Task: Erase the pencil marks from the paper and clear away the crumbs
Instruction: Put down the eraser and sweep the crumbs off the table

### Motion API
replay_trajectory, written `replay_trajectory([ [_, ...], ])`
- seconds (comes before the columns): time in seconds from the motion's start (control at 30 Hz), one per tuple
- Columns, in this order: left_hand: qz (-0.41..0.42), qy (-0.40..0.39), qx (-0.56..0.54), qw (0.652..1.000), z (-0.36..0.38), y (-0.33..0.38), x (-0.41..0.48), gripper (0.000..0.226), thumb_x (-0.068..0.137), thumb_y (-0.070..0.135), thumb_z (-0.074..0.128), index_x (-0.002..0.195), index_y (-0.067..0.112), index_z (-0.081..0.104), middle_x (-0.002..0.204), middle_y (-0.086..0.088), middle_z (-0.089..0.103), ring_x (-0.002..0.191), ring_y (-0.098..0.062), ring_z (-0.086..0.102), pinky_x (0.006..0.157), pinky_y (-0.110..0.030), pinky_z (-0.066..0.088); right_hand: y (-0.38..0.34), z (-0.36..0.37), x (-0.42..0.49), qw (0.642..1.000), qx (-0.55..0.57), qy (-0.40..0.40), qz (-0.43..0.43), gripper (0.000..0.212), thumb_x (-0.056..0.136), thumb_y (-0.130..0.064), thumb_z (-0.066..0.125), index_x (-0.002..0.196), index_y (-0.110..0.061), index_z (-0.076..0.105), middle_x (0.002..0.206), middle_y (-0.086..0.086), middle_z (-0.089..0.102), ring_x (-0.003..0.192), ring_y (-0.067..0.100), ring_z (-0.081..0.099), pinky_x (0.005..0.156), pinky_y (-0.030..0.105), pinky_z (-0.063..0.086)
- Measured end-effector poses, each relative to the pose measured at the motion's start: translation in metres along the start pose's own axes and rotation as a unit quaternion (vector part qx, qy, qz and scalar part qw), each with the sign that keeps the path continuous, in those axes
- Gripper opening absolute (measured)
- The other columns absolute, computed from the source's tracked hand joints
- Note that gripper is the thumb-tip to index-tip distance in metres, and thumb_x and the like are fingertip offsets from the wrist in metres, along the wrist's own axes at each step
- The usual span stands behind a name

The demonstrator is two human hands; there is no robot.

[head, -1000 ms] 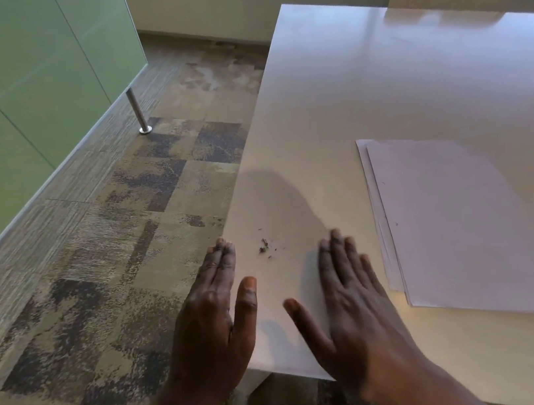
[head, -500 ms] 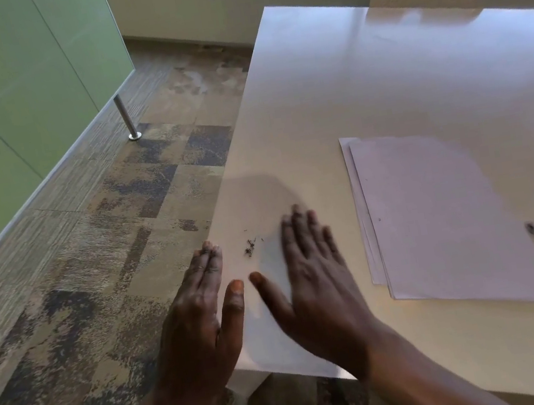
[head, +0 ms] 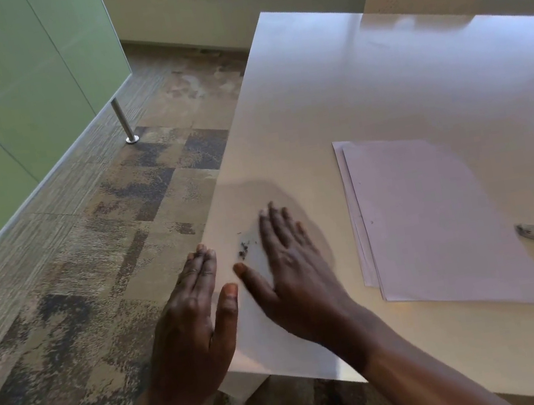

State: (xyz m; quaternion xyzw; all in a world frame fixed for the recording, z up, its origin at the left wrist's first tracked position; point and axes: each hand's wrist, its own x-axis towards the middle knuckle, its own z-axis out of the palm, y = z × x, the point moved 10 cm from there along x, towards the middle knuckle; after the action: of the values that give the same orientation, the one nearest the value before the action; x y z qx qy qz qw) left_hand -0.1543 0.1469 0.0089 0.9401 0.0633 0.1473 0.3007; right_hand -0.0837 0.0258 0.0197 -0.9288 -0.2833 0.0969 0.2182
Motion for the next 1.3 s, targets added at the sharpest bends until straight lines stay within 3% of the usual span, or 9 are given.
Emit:
replay_trajectory([
  [0.13, -0.003, 0.011, -0.002, 1.0, -0.002, 0.001, 0.0, 0.083, 0.102, 0.065, 0.016, 0.154, 0.006, 0.044, 0.162, -0.006, 0.037, 0.153, -0.015, 0.03, 0.12, -0.009, 0.011, 0.015, 0.005, -0.062, 0.997, -0.065, -0.029, 0.018, 0.084, 0.094, -0.072, 0.006, 0.159, -0.021, -0.009, 0.165, -0.002, -0.02, 0.152, 0.012, -0.021, 0.124, 0.029, -0.01],
  [0.27, -0.005, 0.013, -0.003, 1.0, -0.001, -0.001, 0.0, 0.085, 0.103, 0.066, 0.015, 0.152, 0.005, 0.047, 0.161, -0.007, 0.041, 0.153, -0.016, 0.032, 0.12, -0.012, 0.015, -0.001, 0.021, -0.067, 0.995, -0.08, 0.003, -0.062, 0.073, 0.103, -0.061, 0.015, 0.159, -0.015, 0.021, 0.167, 0.005, 0.011, 0.156, 0.018, 0.006, 0.125, 0.045, 0.017],
  [0.53, -0.005, 0.008, -0.002, 1.0, 0.0, -0.001, -0.002, 0.086, 0.102, 0.068, 0.014, 0.153, 0.006, 0.045, 0.163, -0.006, 0.038, 0.154, -0.013, 0.028, 0.122, -0.021, 0.021, -0.018, 0.017, -0.008, 0.992, -0.064, -0.012, -0.107, 0.075, 0.1, -0.059, 0.005, 0.161, -0.016, 0.001, 0.168, 0.003, -0.008, 0.155, 0.014, -0.013, 0.128, 0.035, 0.0],
  [0.7, -0.013, 0.015, -0.002, 1.0, -0.001, -0.001, -0.002, 0.088, 0.101, 0.068, 0.014, 0.152, 0.005, 0.047, 0.161, -0.008, 0.04, 0.152, -0.017, 0.032, 0.121, -0.03, 0.027, 0.031, 0.008, -0.017, 0.995, -0.08, -0.004, 0.054, 0.089, 0.089, -0.072, -0.003, 0.158, -0.017, -0.017, 0.163, 0.002, -0.027, 0.153, 0.016, -0.024, 0.124, 0.03, -0.012],
  [0.8, -0.014, 0.01, -0.002, 1.0, 0.0, -0.001, -0.001, 0.088, 0.101, 0.069, 0.013, 0.153, 0.005, 0.045, 0.162, -0.009, 0.039, 0.153, -0.017, 0.031, 0.121, -0.033, 0.027, 0.021, 0.018, -0.007, 0.994, -0.091, -0.022, 0.054, 0.086, 0.096, -0.068, 0.003, 0.157, -0.013, -0.019, 0.162, 0.008, -0.029, 0.15, 0.019, -0.029, 0.125, 0.034, -0.013],
  [1.03, -0.01, 0.008, -0.014, 1.0, 0.001, -0.001, -0.001, 0.09, 0.1, 0.071, 0.012, 0.154, 0.006, 0.044, 0.164, -0.007, 0.036, 0.155, -0.014, 0.026, 0.124, -0.033, 0.028, -0.024, 0.023, 0.012, 0.996, -0.006, -0.009, -0.094, 0.074, 0.102, -0.055, 0.012, 0.161, -0.014, -0.004, 0.168, 0.005, -0.014, 0.154, 0.011, -0.018, 0.127, 0.032, -0.003],
  [1.13, -0.013, 0.012, -0.013, 1.0, 0.001, -0.001, -0.001, 0.091, 0.099, 0.072, 0.012, 0.154, 0.007, 0.044, 0.164, -0.006, 0.036, 0.155, -0.014, 0.027, 0.123, -0.032, 0.026, -0.008, 0.001, 0.01, 0.991, 0.106, 0.071, -0.051, 0.072, 0.101, -0.054, 0.026, 0.162, -0.019, 0.008, 0.169, -0.003, 0.003, 0.154, 0.003, -0.003, 0.125, 0.022, 0.003],
  [1.23, -0.009, 0.005, 0.011, 1.0, 0.003, -0.001, -0.002, 0.091, 0.1, 0.072, 0.013, 0.155, 0.006, 0.042, 0.164, -0.007, 0.035, 0.154, -0.016, 0.027, 0.123, -0.034, 0.027, 0.009, -0.012, 0.007, 0.986, 0.082, 0.143, 0.02, 0.074, 0.099, -0.054, 0.031, 0.16, -0.015, 0.022, 0.167, 0.004, 0.022, 0.154, 0.013, 0.016, 0.125, 0.029, 0.017],
  [1.3, -0.008, 0.001, 0.033, 0.999, 0.004, -0.001, -0.002, 0.091, 0.099, 0.072, 0.012, 0.156, 0.006, 0.04, 0.165, -0.009, 0.033, 0.155, -0.016, 0.025, 0.123, -0.03, 0.024, 0.007, -0.005, 0.01, 0.991, 0.043, 0.121, 0.038, 0.077, 0.097, -0.056, 0.027, 0.161, -0.014, 0.018, 0.168, 0.006, 0.019, 0.155, 0.016, 0.014, 0.124, 0.027, 0.009],
])
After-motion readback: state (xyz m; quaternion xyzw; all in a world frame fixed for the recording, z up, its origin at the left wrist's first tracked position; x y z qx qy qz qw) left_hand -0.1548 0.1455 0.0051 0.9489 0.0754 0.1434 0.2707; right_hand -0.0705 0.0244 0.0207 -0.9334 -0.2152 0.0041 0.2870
